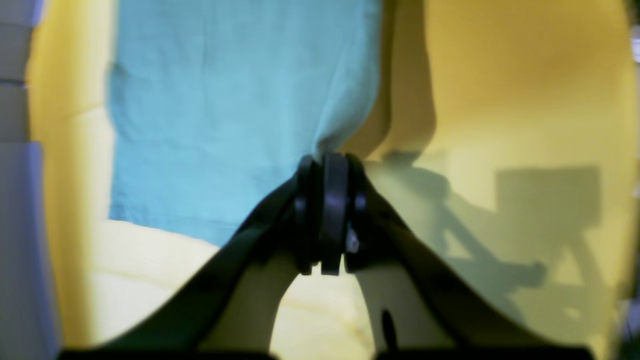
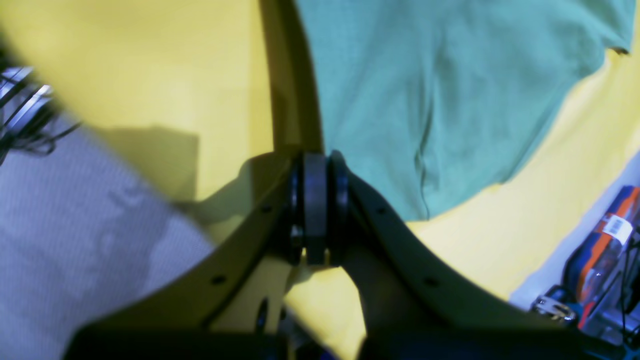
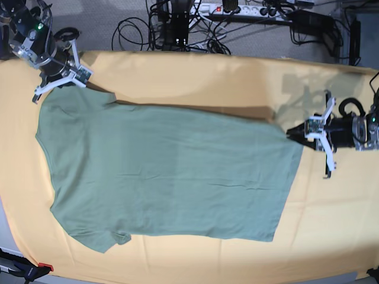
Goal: Fold the T-shirt properly
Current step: 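Pull both held corners away from the shirt body to stretch it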
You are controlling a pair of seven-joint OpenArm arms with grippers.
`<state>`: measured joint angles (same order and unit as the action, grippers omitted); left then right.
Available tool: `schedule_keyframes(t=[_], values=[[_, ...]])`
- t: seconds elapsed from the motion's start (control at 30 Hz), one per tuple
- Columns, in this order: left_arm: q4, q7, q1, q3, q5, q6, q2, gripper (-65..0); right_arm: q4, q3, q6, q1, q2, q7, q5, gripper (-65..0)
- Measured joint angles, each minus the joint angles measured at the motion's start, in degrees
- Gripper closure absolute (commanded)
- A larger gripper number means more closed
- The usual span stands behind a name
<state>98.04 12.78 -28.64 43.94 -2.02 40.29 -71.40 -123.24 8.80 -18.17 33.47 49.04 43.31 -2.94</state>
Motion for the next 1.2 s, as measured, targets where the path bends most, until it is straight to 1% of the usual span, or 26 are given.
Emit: schedule_keyframes(t=[0.1,0.13,0.3,0.37,0.47,0.53,0.63,0.7,0.77,0.9,0.97,1.03,1.13,1.2], values=[[3.3,-0.2,4.1,0.0,-0.3,0.1,-3.0,0.0,-1.7,0.0,0.3,3.0,0.0,0.9,3.5,0.0],[4.3,-0.1,5.1,0.0,-0.3,0.2,-3.8,0.0,-2.4,0.0,1.1,4.0,0.2,0.8,4.2,0.0],[8.0,-0.2,8.8,0.0,-0.1,-0.2,-6.8,0.0,-6.0,-0.1,1.5,9.3,0.5,1.6,5.3,0.0],[9.1,-0.4,9.8,0.0,-1.0,-0.1,-7.4,0.0,-7.3,-0.1,1.4,11.6,0.5,1.7,7.3,0.0],[10.0,-0.3,10.8,0.0,-1.8,-0.2,-7.7,0.0,-8.9,-0.8,3.6,14.4,0.5,1.9,8.7,0.0],[10.0,-0.3,11.6,0.0,-1.8,-0.2,-7.7,0.0,-9.7,-2.3,3.6,16.4,0.5,2.2,8.9,0.0],[10.0,-0.3,12.5,0.0,-1.8,-0.2,-7.7,0.0,-10.4,-5.4,3.6,19.5,0.5,2.2,8.4,0.0],[10.0,-0.3,12.6,0.0,-1.9,-0.2,-7.7,0.0,-10.5,-7.1,3.7,21.0,0.5,2.1,6.0,0.0],[10.0,-0.3,12.6,0.0,-1.8,-0.2,-7.6,0.0,-10.7,-7.7,2.3,22.1,0.5,2.2,4.4,0.0],[10.4,-0.3,12.6,0.0,-1.8,-0.2,-7.7,0.0,-10.7,-7.7,2.1,22.7,0.5,2.2,4.4,0.0],[11.5,-0.4,13.1,0.0,-1.8,-0.2,-8.5,0.0,-10.7,-7.7,2.1,22.7,0.4,2.1,4.4,0.0],[13.4,-0.6,13.9,0.0,-1.6,-0.3,-10.4,0.0,-10.7,-7.8,2.2,22.7,0.5,1.6,4.7,0.0],[15.9,-2.0,14.2,0.0,-1.5,-0.2,-12.7,0.0,-10.7,-7.8,4.2,22.7,0.5,1.3,9.5,0.0],[17.1,-2.1,14.2,0.0,-1.6,-0.2,-13.6,0.0,-10.7,-7.8,5.6,22.7,0.5,1.3,10.7,0.0]])
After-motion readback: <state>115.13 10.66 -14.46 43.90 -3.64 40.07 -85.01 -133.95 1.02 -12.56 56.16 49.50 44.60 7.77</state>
